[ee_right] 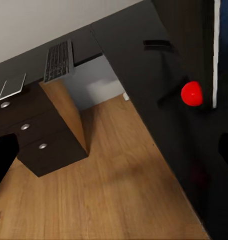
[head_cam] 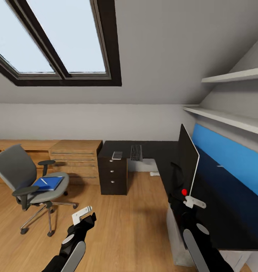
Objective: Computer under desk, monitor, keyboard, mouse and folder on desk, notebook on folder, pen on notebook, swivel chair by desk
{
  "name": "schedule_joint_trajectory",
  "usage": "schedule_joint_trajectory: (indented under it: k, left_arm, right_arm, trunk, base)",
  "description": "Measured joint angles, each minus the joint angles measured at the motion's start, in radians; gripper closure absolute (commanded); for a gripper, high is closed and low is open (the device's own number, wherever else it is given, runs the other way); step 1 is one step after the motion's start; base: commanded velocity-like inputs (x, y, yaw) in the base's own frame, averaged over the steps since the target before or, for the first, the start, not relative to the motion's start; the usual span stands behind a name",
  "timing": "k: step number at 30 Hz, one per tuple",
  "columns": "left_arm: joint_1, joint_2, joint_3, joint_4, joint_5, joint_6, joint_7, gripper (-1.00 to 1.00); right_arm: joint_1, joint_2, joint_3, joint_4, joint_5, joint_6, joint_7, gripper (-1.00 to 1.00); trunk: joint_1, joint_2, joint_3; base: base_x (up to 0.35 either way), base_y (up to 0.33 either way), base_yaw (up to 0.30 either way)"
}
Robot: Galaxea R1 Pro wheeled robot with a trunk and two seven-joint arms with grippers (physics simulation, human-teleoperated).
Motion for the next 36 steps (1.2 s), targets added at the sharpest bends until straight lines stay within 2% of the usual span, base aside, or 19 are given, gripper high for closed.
schedule_joint_trajectory:
  k: [12, 19, 29, 34, 36]
  left_arm:
    - [0.000, 0.000, 0.001, 0.003, 0.001, -0.001, 0.000, -1.00]
    - [0.000, 0.000, 0.001, 0.004, 0.001, -0.001, 0.000, -1.00]
    - [0.000, 0.000, 0.000, 0.004, 0.000, -0.002, 0.000, -1.00]
    - [0.000, -0.002, 0.000, 0.004, 0.000, -0.001, 0.000, -1.00]
    - [0.000, -0.003, 0.000, 0.004, 0.000, -0.001, 0.000, -1.00]
  right_arm:
    - [0.001, 0.000, 0.000, 0.005, 0.003, -0.001, 0.000, -1.00]
    - [0.000, 0.000, 0.002, 0.008, 0.005, -0.001, 0.000, -1.00]
    - [0.000, 0.000, 0.004, 0.012, 0.006, -0.004, 0.002, -1.00]
    - [-0.001, 0.000, 0.002, 0.057, 0.011, -0.005, 0.003, -1.00]
    - [-0.006, 0.002, 0.002, 0.109, 0.056, -0.005, 0.001, -1.00]
  trunk:
    - [0.000, 0.000, 0.014]
    - [0.000, 0.000, 0.017]
    - [0.000, 0.000, 0.017]
    - [0.000, 0.000, 0.017]
    - [0.000, 0.000, 0.017]
  base:
    - [0.017, -0.342, -0.209]
    - [0.170, -0.287, -0.056]
    - [0.282, -0.061, -0.007]
    - [0.084, -0.005, -0.001]
    - [0.011, -0.001, 0.000]
